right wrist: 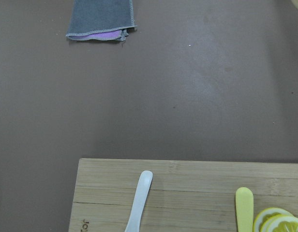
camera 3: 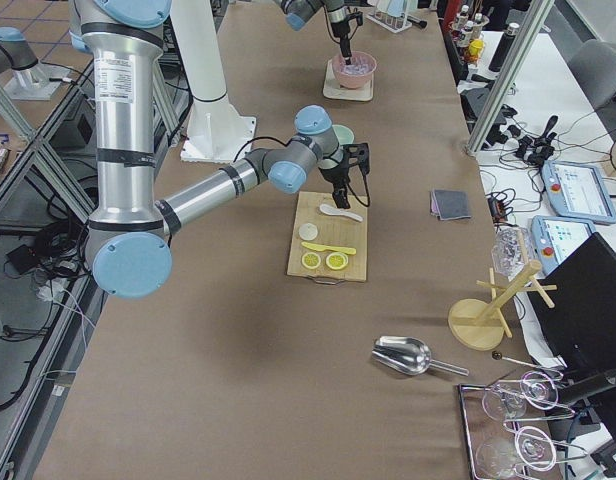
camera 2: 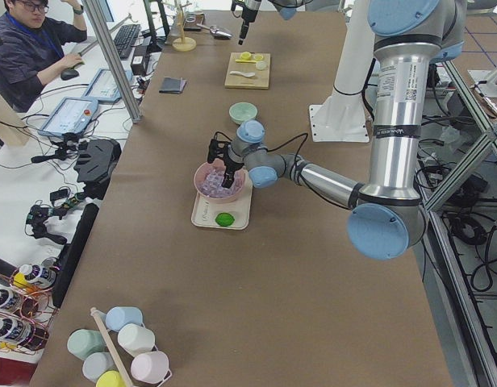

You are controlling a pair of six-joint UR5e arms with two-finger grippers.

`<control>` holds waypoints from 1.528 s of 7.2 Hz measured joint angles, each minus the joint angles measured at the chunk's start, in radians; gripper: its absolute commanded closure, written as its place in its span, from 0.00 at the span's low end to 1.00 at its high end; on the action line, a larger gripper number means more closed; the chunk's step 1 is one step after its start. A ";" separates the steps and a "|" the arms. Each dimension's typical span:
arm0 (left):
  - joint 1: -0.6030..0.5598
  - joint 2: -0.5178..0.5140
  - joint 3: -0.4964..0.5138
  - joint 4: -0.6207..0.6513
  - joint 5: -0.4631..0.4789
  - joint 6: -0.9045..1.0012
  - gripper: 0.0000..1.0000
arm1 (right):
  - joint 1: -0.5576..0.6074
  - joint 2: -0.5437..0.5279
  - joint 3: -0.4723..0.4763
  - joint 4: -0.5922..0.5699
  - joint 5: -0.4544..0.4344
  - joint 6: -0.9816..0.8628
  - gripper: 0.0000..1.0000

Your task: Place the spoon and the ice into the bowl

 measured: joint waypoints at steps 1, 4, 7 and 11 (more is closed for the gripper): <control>0.017 -0.001 0.011 0.001 0.021 0.001 0.07 | 0.000 0.000 0.000 0.000 0.000 0.000 0.00; 0.030 -0.001 0.026 0.001 0.039 0.006 0.07 | 0.000 0.001 0.000 0.000 -0.001 -0.001 0.00; 0.032 -0.007 0.023 0.000 0.040 0.006 0.07 | 0.000 0.001 -0.001 0.000 -0.001 -0.001 0.00; 0.037 -0.015 0.030 0.001 0.040 0.008 0.07 | -0.002 0.001 -0.004 0.000 -0.001 -0.001 0.00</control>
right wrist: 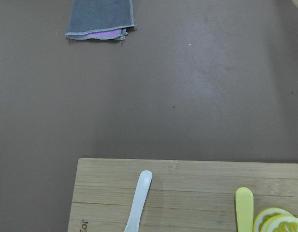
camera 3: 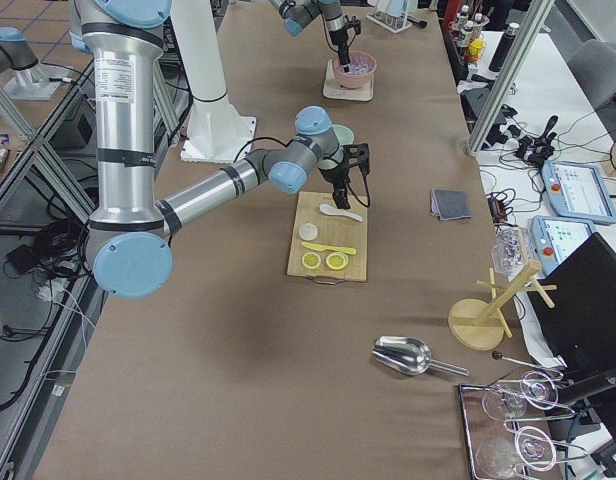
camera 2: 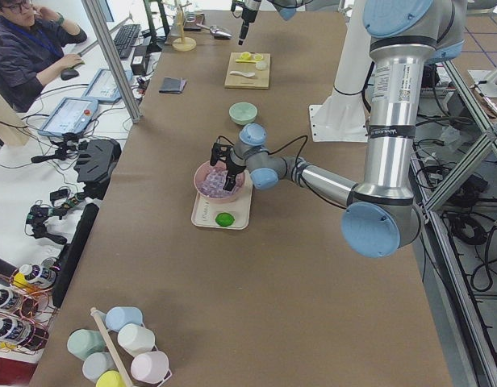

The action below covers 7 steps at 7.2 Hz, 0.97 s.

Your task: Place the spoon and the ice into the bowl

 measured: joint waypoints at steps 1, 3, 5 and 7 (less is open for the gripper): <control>0.002 -0.001 0.002 0.000 0.000 0.001 0.12 | 0.000 -0.001 0.000 0.000 0.000 0.000 0.00; 0.004 -0.002 0.004 0.001 0.000 0.003 0.28 | -0.001 -0.001 -0.001 -0.001 0.000 0.000 0.00; 0.004 -0.002 0.008 0.000 0.001 0.004 0.51 | 0.000 -0.001 -0.001 -0.001 0.000 0.000 0.00; 0.004 -0.001 0.008 -0.001 0.000 0.005 0.71 | -0.001 -0.001 -0.001 0.000 0.000 0.000 0.00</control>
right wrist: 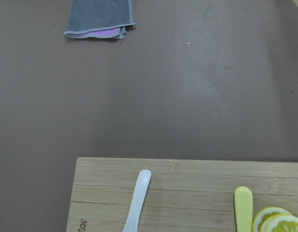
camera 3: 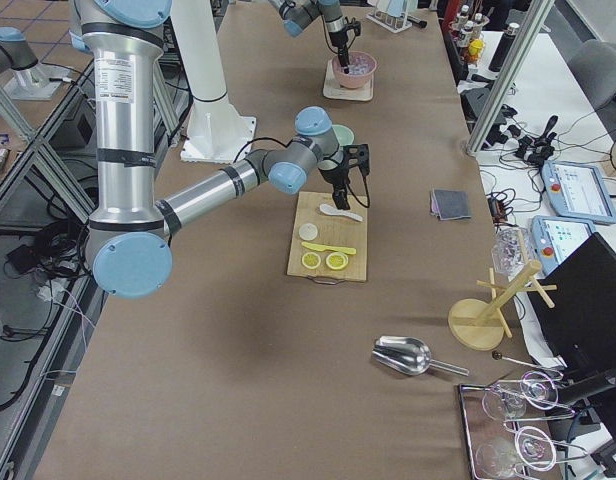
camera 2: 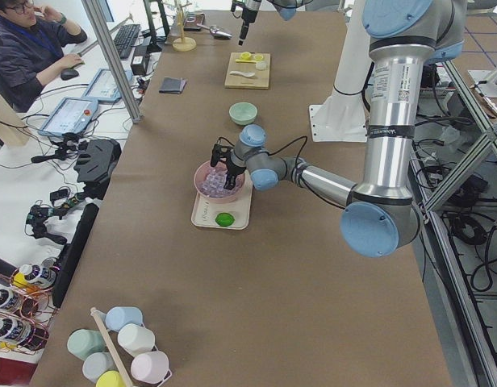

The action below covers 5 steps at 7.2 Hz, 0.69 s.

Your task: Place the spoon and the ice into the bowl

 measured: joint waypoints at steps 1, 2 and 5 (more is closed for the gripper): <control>-0.001 0.000 -0.002 0.000 0.000 0.001 0.80 | 0.000 0.001 0.000 0.000 0.000 0.000 0.00; -0.001 0.000 -0.004 0.000 -0.001 0.001 0.93 | -0.001 0.001 0.000 0.000 0.000 0.000 0.00; -0.006 0.007 -0.027 -0.003 -0.013 0.003 1.00 | -0.002 0.001 -0.001 0.001 -0.005 0.000 0.00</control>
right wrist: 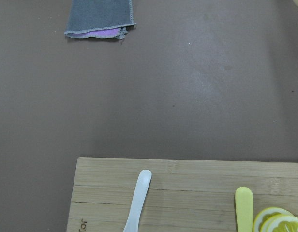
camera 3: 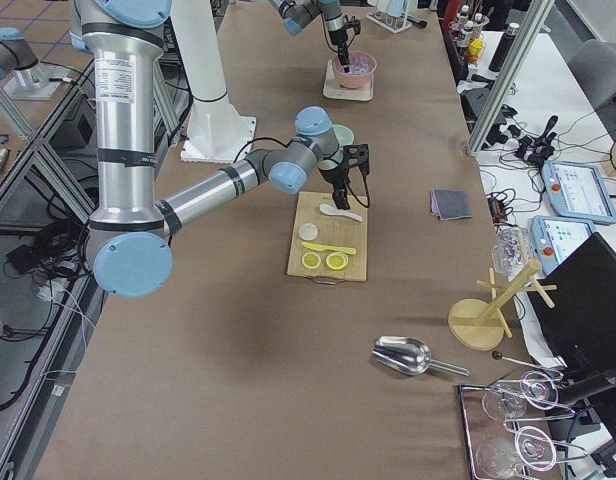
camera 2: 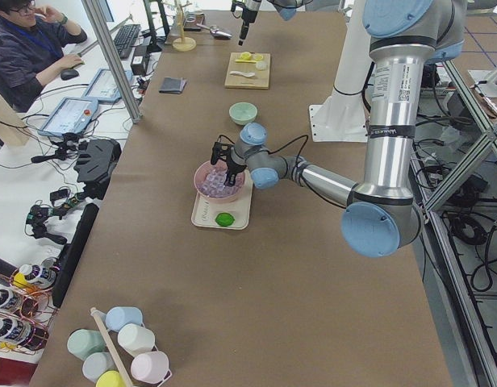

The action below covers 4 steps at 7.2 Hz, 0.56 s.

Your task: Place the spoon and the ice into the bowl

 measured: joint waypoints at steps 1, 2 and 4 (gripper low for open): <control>-0.006 0.003 -0.022 -0.001 -0.023 0.003 1.00 | -0.001 0.000 -0.001 0.000 -0.009 0.000 0.00; -0.010 -0.002 -0.050 -0.004 -0.048 0.002 1.00 | -0.003 0.000 -0.001 0.000 -0.014 0.000 0.00; -0.018 -0.086 -0.089 -0.010 -0.049 -0.078 1.00 | -0.004 0.001 -0.002 0.001 -0.015 0.000 0.00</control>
